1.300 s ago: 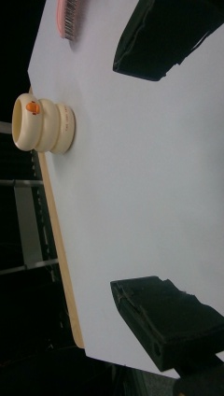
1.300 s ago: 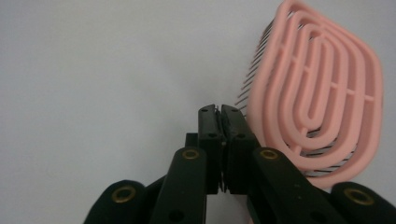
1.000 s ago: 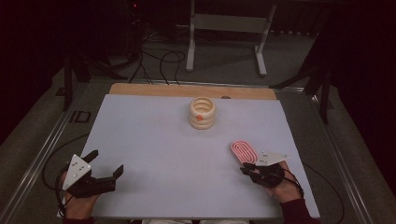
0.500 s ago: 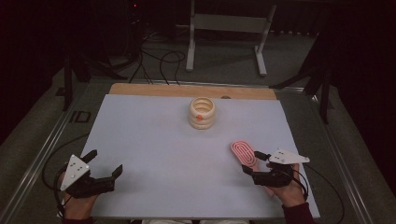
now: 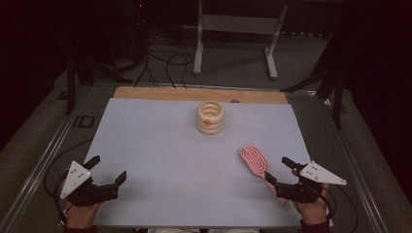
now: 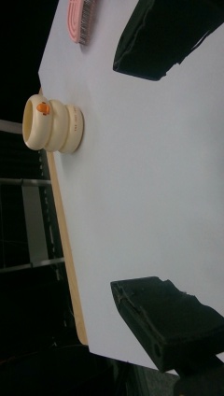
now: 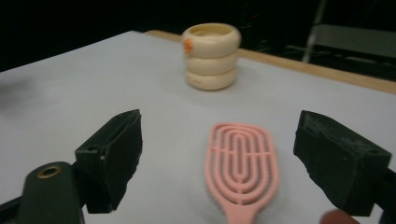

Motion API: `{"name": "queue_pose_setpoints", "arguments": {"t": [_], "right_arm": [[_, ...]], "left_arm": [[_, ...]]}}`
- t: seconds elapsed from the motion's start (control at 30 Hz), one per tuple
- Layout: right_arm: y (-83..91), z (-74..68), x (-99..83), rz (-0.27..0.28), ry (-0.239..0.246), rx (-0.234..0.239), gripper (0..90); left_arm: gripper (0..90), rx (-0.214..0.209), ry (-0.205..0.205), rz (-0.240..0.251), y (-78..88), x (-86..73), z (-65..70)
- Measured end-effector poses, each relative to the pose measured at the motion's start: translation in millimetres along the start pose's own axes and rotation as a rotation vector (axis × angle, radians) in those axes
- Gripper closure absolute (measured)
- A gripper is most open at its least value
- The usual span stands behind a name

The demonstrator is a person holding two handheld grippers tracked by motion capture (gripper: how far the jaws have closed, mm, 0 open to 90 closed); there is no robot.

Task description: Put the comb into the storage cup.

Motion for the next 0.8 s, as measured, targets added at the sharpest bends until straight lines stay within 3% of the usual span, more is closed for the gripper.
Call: {"name": "queue_pose_setpoints", "arguments": {"t": [0.33,0.37,0.57,0.8], "right_arm": [[2.7,5.3,-5.5,-0.017,0.010,-0.017,14.0],[3.8,6.6,-4.5,-0.011,0.009,-0.038,13.8],[7.8,11.4,-3.6,-0.008,-0.011,-0.053,13.1],[6.6,11.9,-5.8,-0.044,-0.020,-0.049,10.1]], "left_arm": [[0.2,0.003,0.003,0.004,0.7,-0.8,-3.3],[0.2,0.002,0.001,0.002,0.3,-1.0,-3.1],[0.2,0.004,0.002,-0.007,-1.5,-3.7,-3.7],[0.2,0.007,0.002,-0.009,-1.9,-4.3,-4.1]]}}
Point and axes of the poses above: each handheld gripper's, and its own axes: y roughly backward along the jaws, x roughly out of its top, z roughly to its right, the point moved 8 cm from there along -y, roughly forward along the jaws
